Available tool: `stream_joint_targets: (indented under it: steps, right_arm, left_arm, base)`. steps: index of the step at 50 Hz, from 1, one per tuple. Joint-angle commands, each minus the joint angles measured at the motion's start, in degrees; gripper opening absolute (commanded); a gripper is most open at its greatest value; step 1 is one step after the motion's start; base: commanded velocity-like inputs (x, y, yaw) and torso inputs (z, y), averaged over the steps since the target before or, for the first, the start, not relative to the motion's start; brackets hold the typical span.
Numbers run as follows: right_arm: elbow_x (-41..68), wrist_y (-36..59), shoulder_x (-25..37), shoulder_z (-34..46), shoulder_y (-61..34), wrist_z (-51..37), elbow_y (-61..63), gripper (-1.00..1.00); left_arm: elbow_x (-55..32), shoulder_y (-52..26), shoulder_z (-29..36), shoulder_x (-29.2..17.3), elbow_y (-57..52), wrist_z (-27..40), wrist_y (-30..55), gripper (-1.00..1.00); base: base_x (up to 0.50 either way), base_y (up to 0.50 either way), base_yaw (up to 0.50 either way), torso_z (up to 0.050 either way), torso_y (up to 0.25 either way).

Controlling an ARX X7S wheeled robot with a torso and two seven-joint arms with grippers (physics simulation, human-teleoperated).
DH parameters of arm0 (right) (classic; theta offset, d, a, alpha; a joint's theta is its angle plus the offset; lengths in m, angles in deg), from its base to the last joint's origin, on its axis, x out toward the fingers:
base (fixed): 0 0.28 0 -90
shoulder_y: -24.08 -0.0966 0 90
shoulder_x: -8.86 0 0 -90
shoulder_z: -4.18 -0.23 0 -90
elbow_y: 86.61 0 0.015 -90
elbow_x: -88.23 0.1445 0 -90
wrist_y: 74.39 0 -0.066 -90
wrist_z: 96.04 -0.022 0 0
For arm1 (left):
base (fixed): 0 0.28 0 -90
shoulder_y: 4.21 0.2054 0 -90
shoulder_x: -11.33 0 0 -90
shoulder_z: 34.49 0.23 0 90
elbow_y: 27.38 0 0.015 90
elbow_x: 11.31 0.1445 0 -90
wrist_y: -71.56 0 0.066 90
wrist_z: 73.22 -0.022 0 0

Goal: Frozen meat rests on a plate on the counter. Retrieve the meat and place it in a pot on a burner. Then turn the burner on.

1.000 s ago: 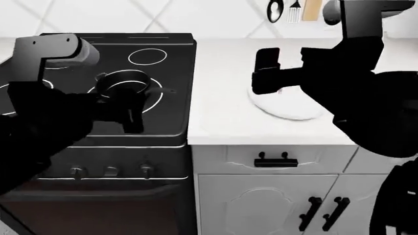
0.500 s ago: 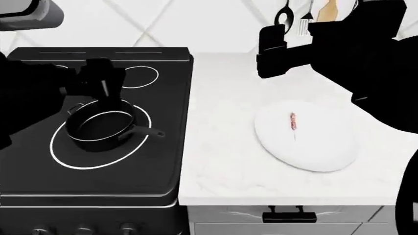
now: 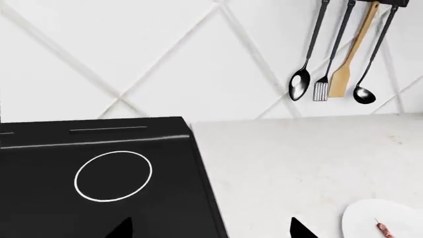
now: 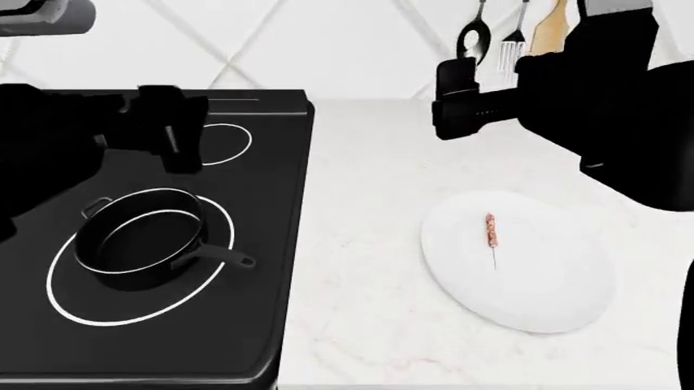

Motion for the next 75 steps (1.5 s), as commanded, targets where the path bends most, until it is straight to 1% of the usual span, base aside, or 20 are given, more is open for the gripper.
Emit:
stream_joint_targets:
  steps: [1,6,10,15,19,23,28,38,46,56,65,75]
  right_arm:
    - [18.5,-3.4,4.2,6.8,1.9,-18.5,-6.6,1.00]
    - [24.5,-6.0,7.6,9.8,2.2,-24.1,-6.6,1.00]
    - [26.6,-7.7,9.4,11.3,3.2,-25.8,-6.1,1.00]
    - [24.0,-7.9,9.5,12.0,4.2,-23.8,-7.6,1.00]
    - [21.9,-7.6,8.9,12.8,4.5,-22.4,-9.0,1.00]
    - [21.0,-7.8,8.6,13.5,5.3,-21.8,-9.4,1.00]
    - [20.8,-8.1,8.4,14.6,6.0,-21.6,-9.7,1.00]
    - [20.2,-7.4,7.3,17.0,5.9,-20.0,-11.3,1.00]
    - [18.4,-8.1,7.6,17.5,8.2,-18.6,-11.1,1.00]
    - [9.7,-6.2,6.3,18.8,7.2,-9.9,-15.8,1.00]
    - [2.7,-6.4,5.8,20.3,7.5,-3.2,-17.8,1.00]
    - [-0.5,-7.5,6.0,21.1,8.4,0.1,-18.3,1.00]
  left_arm:
    - [4.8,-0.1,-4.2,0.9,-2.5,-6.6,1.3,1.00]
    - [7.5,-1.9,-4.3,1.7,-0.9,-9.7,2.0,1.00]
    - [11.5,-3.3,-4.2,2.8,0.3,-13.5,2.8,1.00]
    - [19.6,-3.4,-3.9,3.9,1.6,-20.8,3.3,1.00]
    - [24.2,-2.6,-3.4,4.1,2.1,-25.2,2.8,1.00]
    - [27.5,-2.1,-2.6,4.2,2.7,-28.4,2.0,1.00]
    - [29.6,-1.6,-1.9,4.2,3.2,-30.7,1.2,1.00]
    - [29.5,-0.7,-1.7,3.5,3.6,-31.8,0.8,1.00]
    - [30.2,0.0,-1.4,3.2,3.7,-32.3,0.0,1.00]
    - [31.2,0.7,-0.8,3.1,4.1,-32.6,-0.8,1.00]
    - [29.8,1.8,-1.7,2.0,3.3,-31.0,-1.0,1.00]
    - [29.4,2.0,-1.4,1.9,3.2,-30.1,-1.4,1.00]
  base:
    - [0.00,0.00,0.00,0.000,0.000]
    - [0.00,0.00,0.00,0.000,0.000]
    - [0.00,0.00,0.00,0.000,0.000]
    - [0.00,0.00,0.00,0.000,0.000]
    - [0.00,0.00,0.00,0.000,0.000]
    - [0.00,0.00,0.00,0.000,0.000]
    - [0.00,0.00,0.00,0.000,0.000]
    - [0.00,0.00,0.00,0.000,0.000]
    - [0.00,0.00,0.00,0.000,0.000]
    - [0.00,0.00,0.00,0.000,0.000]
    - [0.00,0.00,0.00,0.000,0.001]
    - [0.00,0.00,0.00,0.000,0.000]
